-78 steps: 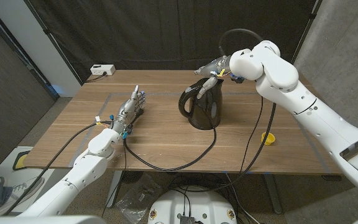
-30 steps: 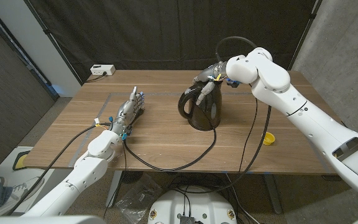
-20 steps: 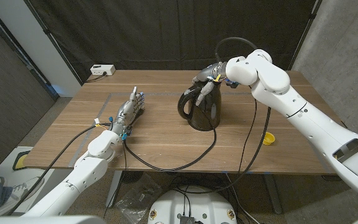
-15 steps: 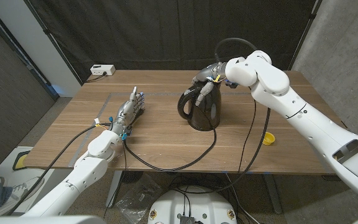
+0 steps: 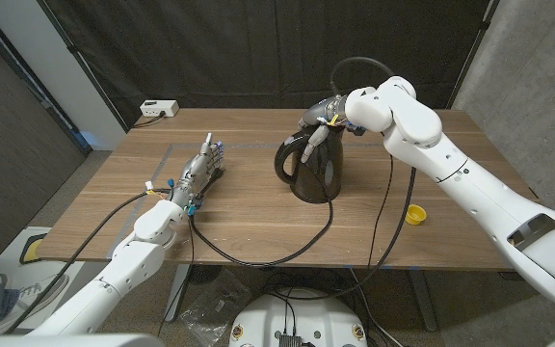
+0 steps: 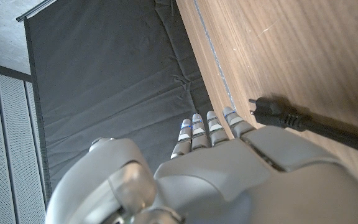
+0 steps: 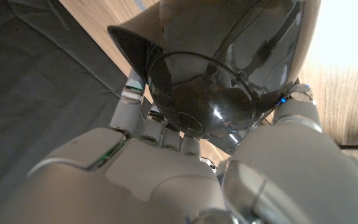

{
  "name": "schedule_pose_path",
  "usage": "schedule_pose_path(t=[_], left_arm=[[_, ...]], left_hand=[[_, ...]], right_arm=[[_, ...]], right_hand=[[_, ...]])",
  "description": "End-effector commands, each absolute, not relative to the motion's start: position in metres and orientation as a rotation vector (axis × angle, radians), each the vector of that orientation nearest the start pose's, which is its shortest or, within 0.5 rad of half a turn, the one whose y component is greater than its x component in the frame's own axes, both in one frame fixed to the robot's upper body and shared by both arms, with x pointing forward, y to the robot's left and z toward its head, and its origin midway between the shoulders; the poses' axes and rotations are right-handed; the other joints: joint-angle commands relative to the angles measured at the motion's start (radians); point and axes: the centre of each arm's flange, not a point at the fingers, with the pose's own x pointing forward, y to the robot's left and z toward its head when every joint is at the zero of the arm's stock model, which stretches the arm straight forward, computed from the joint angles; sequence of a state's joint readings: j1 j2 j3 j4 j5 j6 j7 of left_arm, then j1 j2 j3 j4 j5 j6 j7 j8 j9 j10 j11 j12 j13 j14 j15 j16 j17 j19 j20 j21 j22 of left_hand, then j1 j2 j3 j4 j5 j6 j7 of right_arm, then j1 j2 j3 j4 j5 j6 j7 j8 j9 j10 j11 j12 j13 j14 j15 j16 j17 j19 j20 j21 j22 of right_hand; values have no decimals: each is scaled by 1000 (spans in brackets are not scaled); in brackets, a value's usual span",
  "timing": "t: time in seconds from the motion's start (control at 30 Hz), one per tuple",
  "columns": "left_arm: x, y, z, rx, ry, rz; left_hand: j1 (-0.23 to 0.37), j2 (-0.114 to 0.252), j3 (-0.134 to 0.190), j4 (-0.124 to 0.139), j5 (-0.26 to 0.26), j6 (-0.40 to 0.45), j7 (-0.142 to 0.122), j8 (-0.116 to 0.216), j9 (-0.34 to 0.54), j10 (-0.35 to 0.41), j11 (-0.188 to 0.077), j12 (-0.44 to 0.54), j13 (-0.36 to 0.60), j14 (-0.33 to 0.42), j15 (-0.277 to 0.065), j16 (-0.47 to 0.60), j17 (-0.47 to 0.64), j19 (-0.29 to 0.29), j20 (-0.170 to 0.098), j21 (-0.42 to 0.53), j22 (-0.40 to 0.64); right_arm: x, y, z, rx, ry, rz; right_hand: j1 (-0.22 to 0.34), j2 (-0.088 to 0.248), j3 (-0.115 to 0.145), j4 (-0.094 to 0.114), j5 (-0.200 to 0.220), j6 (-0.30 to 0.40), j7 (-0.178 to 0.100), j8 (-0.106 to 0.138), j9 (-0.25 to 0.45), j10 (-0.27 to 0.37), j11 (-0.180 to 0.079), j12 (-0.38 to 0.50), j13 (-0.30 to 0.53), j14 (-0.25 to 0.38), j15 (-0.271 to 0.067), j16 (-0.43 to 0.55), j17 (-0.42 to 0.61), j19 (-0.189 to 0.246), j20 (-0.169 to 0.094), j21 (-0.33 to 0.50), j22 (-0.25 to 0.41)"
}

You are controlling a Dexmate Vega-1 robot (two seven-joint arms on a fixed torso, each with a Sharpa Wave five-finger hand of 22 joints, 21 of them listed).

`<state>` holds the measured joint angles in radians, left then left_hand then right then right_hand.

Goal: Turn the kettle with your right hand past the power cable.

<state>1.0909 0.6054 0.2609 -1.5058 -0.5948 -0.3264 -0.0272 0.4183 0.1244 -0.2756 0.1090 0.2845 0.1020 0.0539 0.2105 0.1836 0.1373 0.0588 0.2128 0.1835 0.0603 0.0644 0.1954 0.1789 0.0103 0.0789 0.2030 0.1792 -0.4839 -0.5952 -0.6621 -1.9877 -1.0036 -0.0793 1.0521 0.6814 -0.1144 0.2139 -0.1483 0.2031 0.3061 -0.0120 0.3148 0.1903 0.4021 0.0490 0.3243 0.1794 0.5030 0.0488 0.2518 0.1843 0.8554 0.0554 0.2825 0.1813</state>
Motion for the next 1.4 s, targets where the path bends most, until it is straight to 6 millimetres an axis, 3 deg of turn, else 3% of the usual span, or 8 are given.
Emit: schedule_pose_path(t=[0.03, 0.07, 0.33, 0.43, 0.77, 0.97, 1.23, 1.4], left_arm=[[590, 312, -72, 51, -617, -211], [590, 312, -73, 49, -614, -211], [587, 306, -75, 54, -618, -210], [586, 304, -76, 54, -616, -211], [582, 302, -78, 64, -608, -203], [584, 301, -78, 63, -603, -210], [590, 301, -73, 70, -603, -225], [593, 301, -69, 80, -595, -234]], left_hand=[[5, 5, -7, -2, -1, 12, 1, -2, 4, 10, -2, -4, 4, 5, 0, -6, 4, 2, 8, -1, 2], [5, 5, -7, -2, -1, 12, 1, -2, 4, 11, -1, -4, 4, 6, 0, -6, 4, 2, 8, -1, 2], [6, 6, -8, -2, -2, 14, 2, -2, 4, 11, -3, -4, 4, 5, -1, -7, 4, 2, 8, -1, 2], [6, 6, -8, -2, -2, 14, 2, -3, 4, 11, -1, -5, 4, 5, -1, -7, 4, 2, 7, -1, 2], [7, 6, -8, -1, -3, 15, 2, -3, 4, 12, -1, -5, 4, 5, -2, -7, 4, 2, 7, -1, 2], [7, 6, -9, -1, -4, 17, 3, -3, 4, 12, 0, -5, 4, 5, -1, -7, 4, 2, 8, -1, 2], [8, 7, -9, -1, -5, 19, 3, -3, 4, 11, -1, -6, 4, 5, -1, -7, 4, 2, 8, -1, 2], [9, 7, -9, -1, -5, 20, 3, -3, 4, 12, -2, -6, 4, 5, -2, -7, 4, 2, 8, -1, 2]], right_arm=[[536, -97, 115, -2055, -289, 326], [536, -98, 115, -2049, -287, 317], [537, -108, 116, -2012, -245, 273], [538, -111, 116, -2001, -225, 267], [544, -113, 117, -1961, -164, 258], [549, -115, 117, -1912, -114, 209], [550, -123, 122, -1827, -45, 146], [547, -124, 123, -1797, -12, 96]], right_hand=[[109, 119, 14, 10, -8, 11, 12, -3, 4, 34, -8, -1, 3, 124, -77, 1, 2, 197, -219, 15, 1], [109, 119, 13, 11, -10, 16, 19, -6, 3, 42, 2, -2, 3, 140, -73, 2, 2, 214, -220, 19, 1], [106, 118, 5, 17, -17, 40, 31, -21, 3, 78, 2, -6, 2, 253, -70, 11, 1, 326, -233, 49, 1], [104, 117, 2, 19, -18, 55, 33, -26, 4, 101, 0, -5, 2, 300, -73, 11, 1, 368, -251, 59, 2], [119, 129, 5, 18, -19, 200, 47, -8, 4, 223, -7, 15, 2, 410, -99, -6, 0, 427, -269, 63, 5], [119, 130, 3, 20, -20, 224, 56, -16, 3, 266, 1, 19, 1, 484, -111, -4, -2, 455, -270, 69, 6], [102, 125, -6, 29, -21, 216, 68, -30, 3, 276, 5, 15, 0, 524, -108, -6, -3, 472, -270, 73, 6], [77, 126, -17, 42, -20, 233, 84, -41, 4, 315, 9, 16, 0, 608, -128, -7, -5, 497, -272, 81, 5]])
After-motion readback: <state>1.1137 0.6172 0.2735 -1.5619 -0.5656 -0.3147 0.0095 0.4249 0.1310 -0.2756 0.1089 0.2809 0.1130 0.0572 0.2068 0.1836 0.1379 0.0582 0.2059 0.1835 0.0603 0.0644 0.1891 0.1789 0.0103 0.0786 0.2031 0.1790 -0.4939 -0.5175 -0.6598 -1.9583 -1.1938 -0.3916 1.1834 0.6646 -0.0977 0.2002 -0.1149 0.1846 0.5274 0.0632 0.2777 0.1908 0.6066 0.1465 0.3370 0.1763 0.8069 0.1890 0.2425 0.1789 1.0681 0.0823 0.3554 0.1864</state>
